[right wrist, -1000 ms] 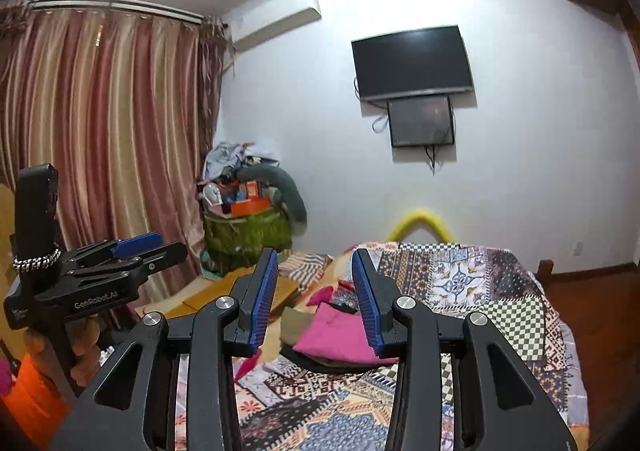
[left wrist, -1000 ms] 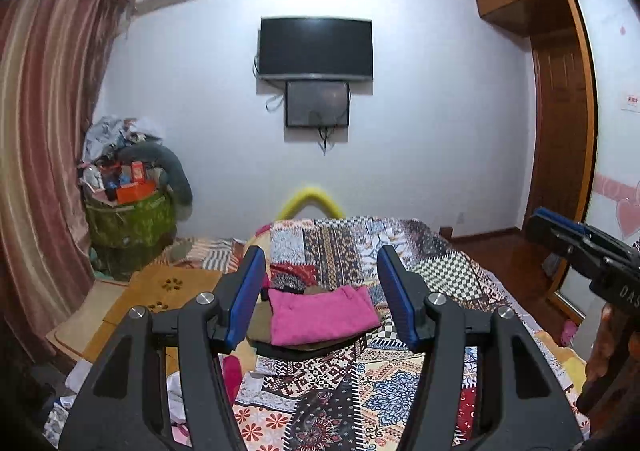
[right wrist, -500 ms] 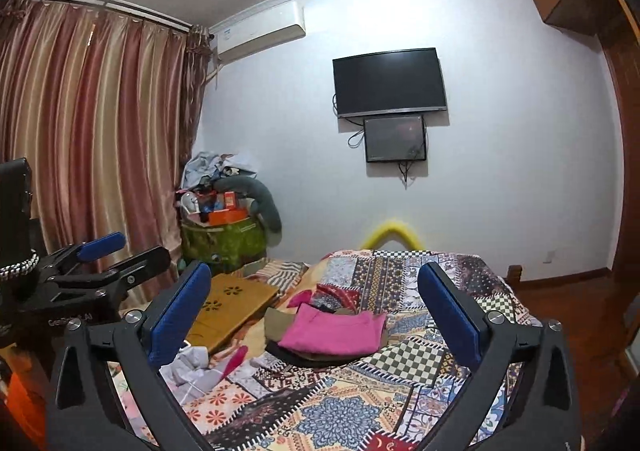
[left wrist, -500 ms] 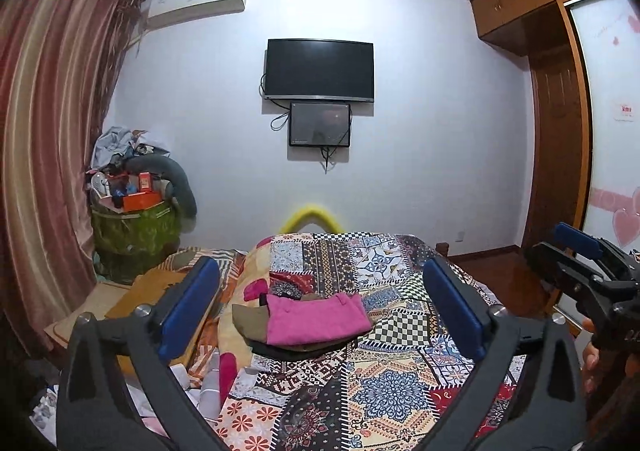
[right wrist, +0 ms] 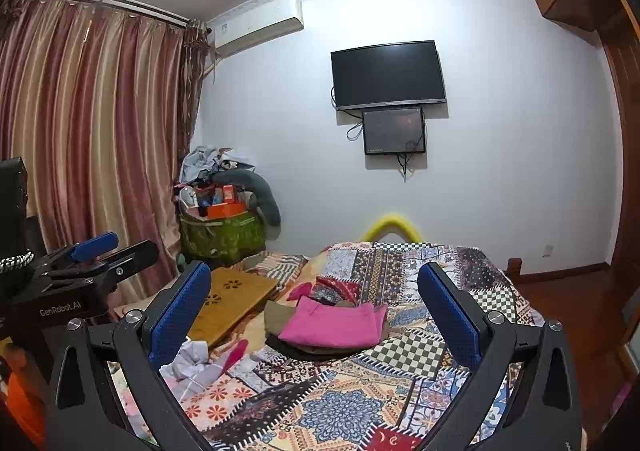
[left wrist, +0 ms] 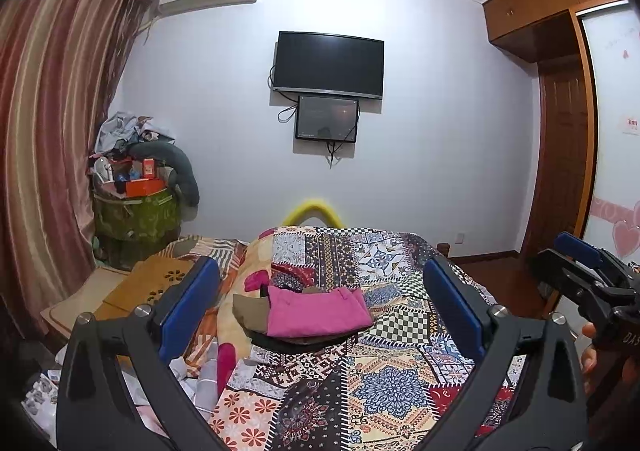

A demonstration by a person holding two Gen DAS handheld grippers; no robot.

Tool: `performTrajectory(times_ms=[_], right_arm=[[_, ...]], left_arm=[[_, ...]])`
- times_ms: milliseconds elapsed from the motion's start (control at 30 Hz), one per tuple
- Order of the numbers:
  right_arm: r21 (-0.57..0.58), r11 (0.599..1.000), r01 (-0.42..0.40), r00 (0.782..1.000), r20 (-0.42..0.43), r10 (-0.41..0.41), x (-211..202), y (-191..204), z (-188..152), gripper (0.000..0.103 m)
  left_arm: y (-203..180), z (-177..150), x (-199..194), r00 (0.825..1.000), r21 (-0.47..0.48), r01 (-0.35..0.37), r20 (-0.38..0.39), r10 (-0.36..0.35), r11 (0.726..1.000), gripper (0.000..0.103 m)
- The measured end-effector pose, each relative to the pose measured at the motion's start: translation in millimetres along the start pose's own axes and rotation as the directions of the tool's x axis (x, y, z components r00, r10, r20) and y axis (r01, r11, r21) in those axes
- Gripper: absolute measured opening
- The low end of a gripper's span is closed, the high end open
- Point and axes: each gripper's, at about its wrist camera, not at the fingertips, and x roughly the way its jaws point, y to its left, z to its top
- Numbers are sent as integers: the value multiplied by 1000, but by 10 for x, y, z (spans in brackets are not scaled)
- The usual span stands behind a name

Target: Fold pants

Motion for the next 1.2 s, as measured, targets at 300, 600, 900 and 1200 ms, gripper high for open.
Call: performTrajectory(times_ms=[300,600,900,1200], right_arm=[[-3,1000,4,1000,3,-4,-26,1,-14,103],[-3,1000,14,1000,5,-14,-62,9,-13,103],[2,1000,14,1000,8,-14,-113,-9,15,103],[15,1000,17,1000,12,-18,-140,-34,25,103]], left_arm=[[-31,-7,21,1000,11,-5,-16,5,1000,103],[-44,-9,31,1000,13,1,-15,0,1000,103],[-71,10,26,1000,17,11,-15,-11,1000,103],[-111,25,22,1000,32,16,-11,-15,999,103]])
